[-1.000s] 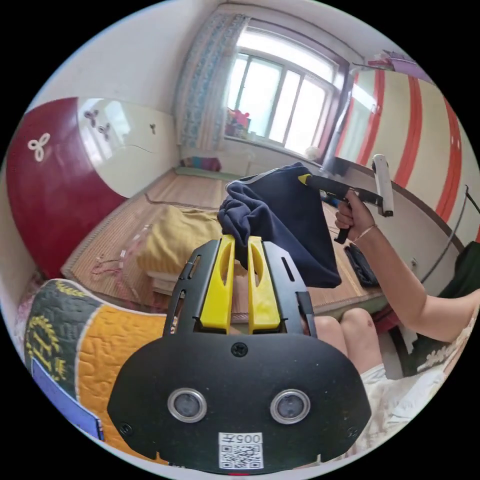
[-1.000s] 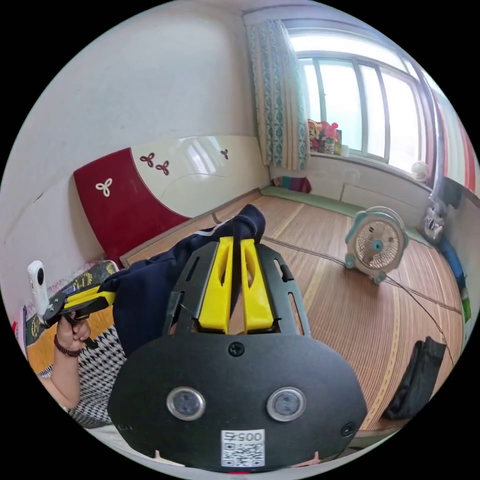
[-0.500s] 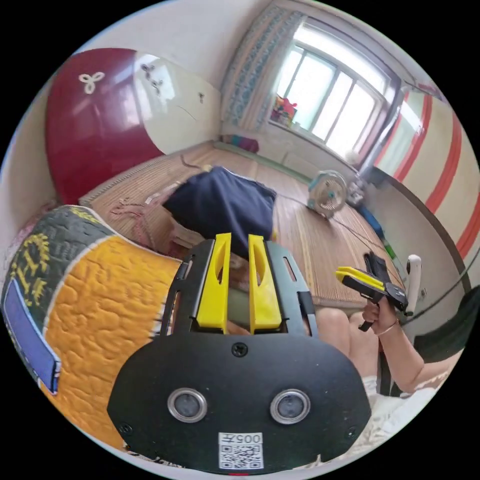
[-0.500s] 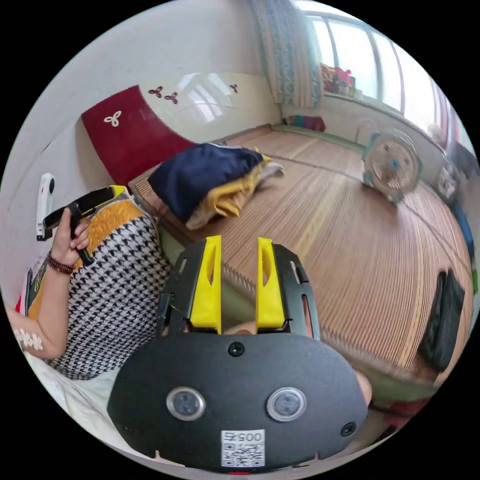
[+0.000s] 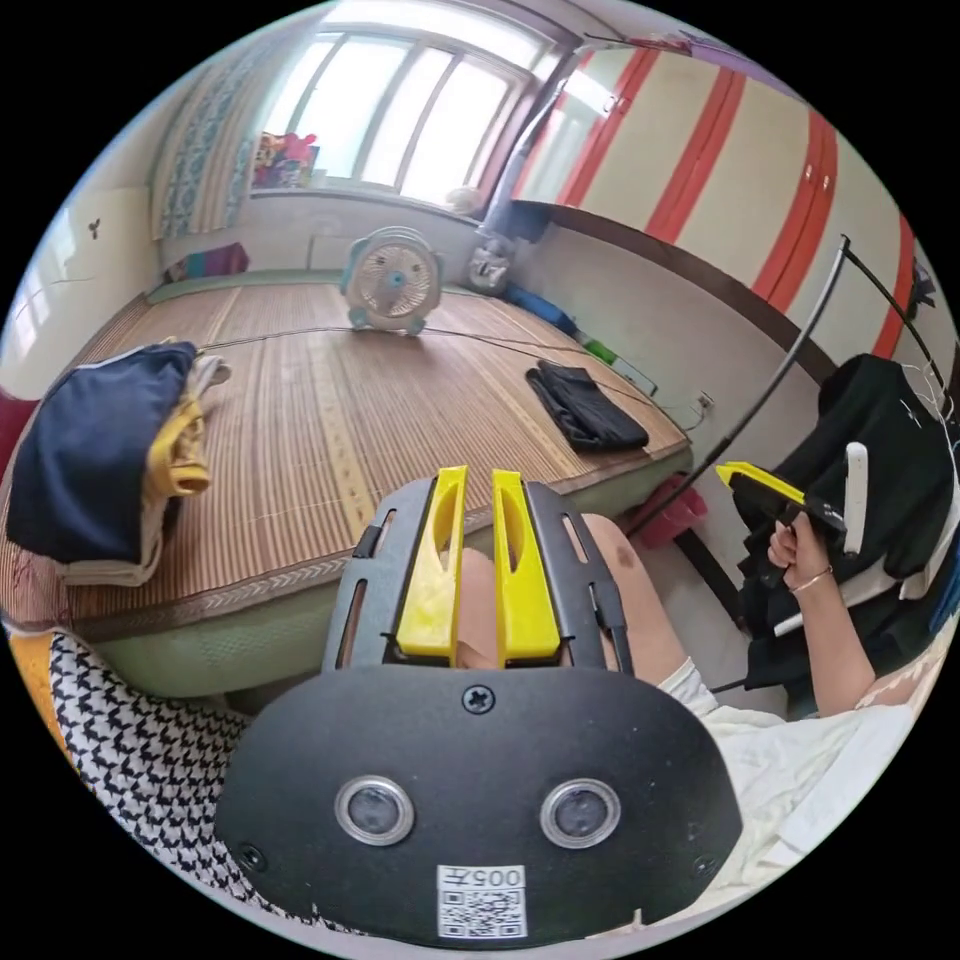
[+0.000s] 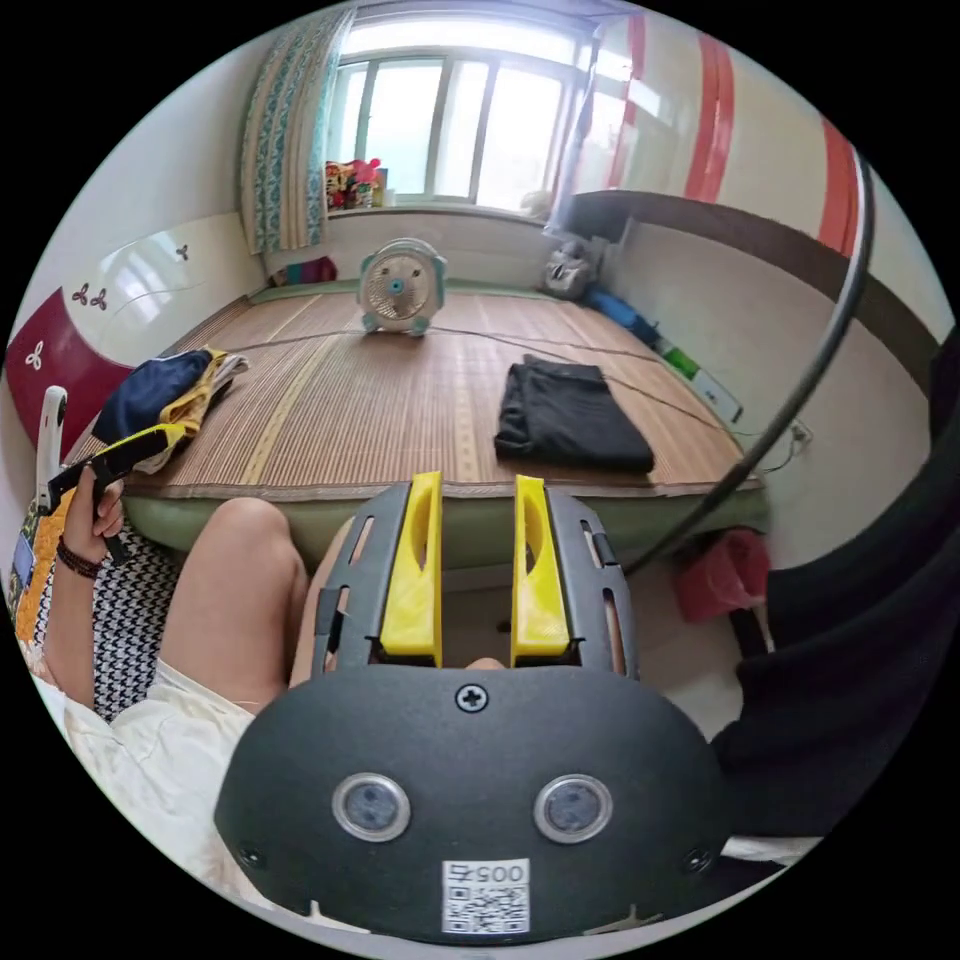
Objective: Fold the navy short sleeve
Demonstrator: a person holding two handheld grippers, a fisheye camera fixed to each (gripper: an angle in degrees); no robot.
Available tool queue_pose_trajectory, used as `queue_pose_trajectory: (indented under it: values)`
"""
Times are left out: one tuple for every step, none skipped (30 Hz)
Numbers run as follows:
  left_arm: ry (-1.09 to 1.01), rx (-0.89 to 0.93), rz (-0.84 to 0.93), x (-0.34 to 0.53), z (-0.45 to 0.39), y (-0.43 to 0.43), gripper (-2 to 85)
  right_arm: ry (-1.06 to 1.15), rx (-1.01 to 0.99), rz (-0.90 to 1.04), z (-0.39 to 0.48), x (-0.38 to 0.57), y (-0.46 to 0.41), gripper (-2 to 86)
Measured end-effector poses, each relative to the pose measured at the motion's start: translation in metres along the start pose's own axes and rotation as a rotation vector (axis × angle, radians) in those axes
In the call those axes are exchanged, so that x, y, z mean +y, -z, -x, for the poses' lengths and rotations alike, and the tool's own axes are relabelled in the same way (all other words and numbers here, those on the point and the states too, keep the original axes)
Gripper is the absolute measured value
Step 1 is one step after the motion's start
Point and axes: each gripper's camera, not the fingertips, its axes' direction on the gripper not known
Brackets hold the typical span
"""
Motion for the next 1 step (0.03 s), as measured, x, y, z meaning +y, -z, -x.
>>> queue_pose_trajectory:
  values:
    - [-0.006,0.013,0.002,0.0002,-0.0065,-0.0027,5.5,-0.007,0.036,-0.01,-0.0138,-0.0006,0.0181,9.7]
